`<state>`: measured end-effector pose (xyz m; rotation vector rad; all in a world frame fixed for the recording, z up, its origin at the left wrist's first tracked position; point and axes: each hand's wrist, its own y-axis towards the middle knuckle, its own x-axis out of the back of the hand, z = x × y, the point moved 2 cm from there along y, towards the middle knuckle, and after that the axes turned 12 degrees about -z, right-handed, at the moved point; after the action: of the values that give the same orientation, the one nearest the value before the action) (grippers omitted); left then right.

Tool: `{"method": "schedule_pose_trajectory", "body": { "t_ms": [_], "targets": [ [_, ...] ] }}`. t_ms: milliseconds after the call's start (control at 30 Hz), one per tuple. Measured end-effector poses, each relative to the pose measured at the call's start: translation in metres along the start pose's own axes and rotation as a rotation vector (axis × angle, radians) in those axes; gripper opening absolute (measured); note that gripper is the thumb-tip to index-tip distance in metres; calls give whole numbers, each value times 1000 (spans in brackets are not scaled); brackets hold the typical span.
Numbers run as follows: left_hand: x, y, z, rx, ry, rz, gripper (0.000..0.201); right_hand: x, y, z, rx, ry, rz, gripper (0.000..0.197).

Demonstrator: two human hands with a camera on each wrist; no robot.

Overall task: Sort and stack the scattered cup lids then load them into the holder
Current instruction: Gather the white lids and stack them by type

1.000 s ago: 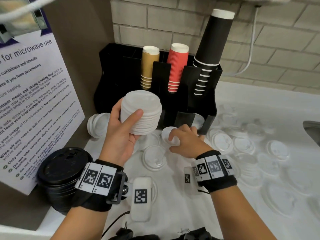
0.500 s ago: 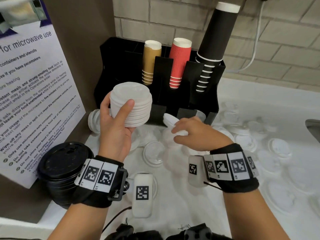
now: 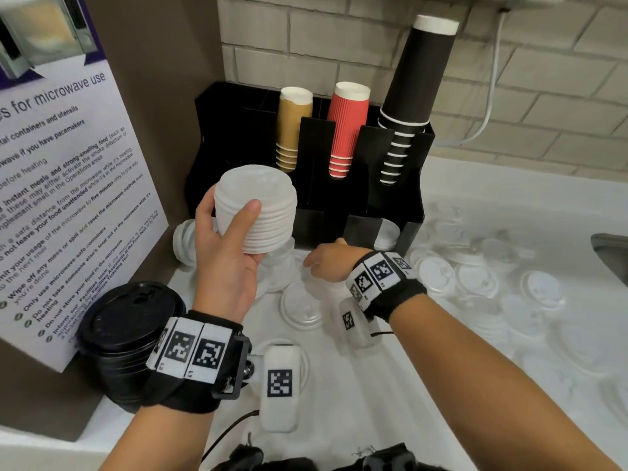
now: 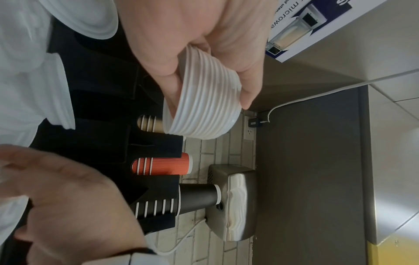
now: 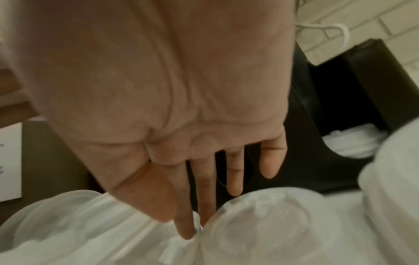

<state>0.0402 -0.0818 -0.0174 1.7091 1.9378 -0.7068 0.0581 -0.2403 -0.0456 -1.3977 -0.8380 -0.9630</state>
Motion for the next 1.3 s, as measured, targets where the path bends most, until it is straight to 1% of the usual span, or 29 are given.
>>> {"method": "schedule_pose_trajectory", "body": {
  "t_ms": [33,100,133,233,333,400,500,567,600,667,767,833,900,1000,1133,1200,1300],
  "targets": [
    [1,0,-1,-6,1,-5,69,-1,3,-1,-2,11,1,42],
    [2,0,-5,-12,-1,-13,72,2,0,-8,-13,154,-22,42],
    [3,0,-7,-13,-3,-18,74,5,-3,-14,4,232,-63,41],
    [6,2,-12,-27,-9,-36,75,18,-17,-39,64,413,-269,34],
    [7,2,-13,-26,-12,-48,75,25,-28,-61,25,576,-415,30],
    [7,2,-11,-16,-13,-49,76,27,-30,-62,13,672,-450,30],
    [4,1,-9,-6,-13,-41,77,25,-29,-51,38,816,-389,37],
    [3,1,-7,-4,-13,-37,77,21,-27,-44,57,779,-326,42],
    [3,2,-7,-3,-14,-34,77,20,-26,-43,54,706,-315,43],
    [3,3,-5,0,-14,-29,77,15,-21,-43,18,485,-304,47],
    [4,3,-2,4,-6,-15,78,-1,-8,-45,-106,65,-188,73],
    [5,4,1,2,10,5,76,-10,2,-44,-157,-53,-104,83],
    [6,5,3,5,17,26,76,-16,11,-42,-163,-77,-63,84],
    [7,7,5,7,32,52,84,-21,18,-42,-150,-71,-69,74],
    [9,9,9,26,46,80,92,-24,12,-39,-97,-88,-147,63],
    [10,8,10,33,45,105,91,-20,5,-39,-77,-68,-193,59],
    [10,8,13,45,37,140,86,-7,-12,-45,-82,93,-276,52]
  ]
}}
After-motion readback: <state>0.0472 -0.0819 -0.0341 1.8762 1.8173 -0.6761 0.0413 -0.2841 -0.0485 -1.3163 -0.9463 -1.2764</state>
